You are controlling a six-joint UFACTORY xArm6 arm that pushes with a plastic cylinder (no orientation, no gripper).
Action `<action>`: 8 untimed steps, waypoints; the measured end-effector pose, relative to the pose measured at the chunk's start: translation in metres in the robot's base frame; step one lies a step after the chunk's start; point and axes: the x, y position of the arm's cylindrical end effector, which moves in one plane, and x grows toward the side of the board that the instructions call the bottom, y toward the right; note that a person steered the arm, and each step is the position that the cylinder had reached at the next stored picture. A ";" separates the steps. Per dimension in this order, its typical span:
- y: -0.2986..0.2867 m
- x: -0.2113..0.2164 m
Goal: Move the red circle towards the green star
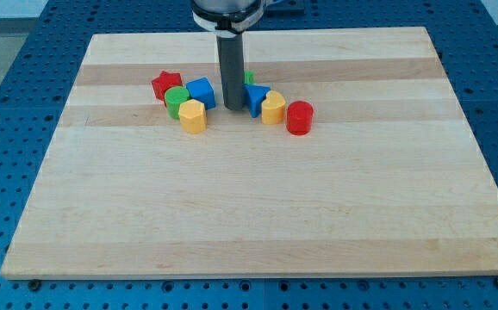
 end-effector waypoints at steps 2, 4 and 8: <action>-0.004 0.038; 0.018 0.091; 0.150 0.059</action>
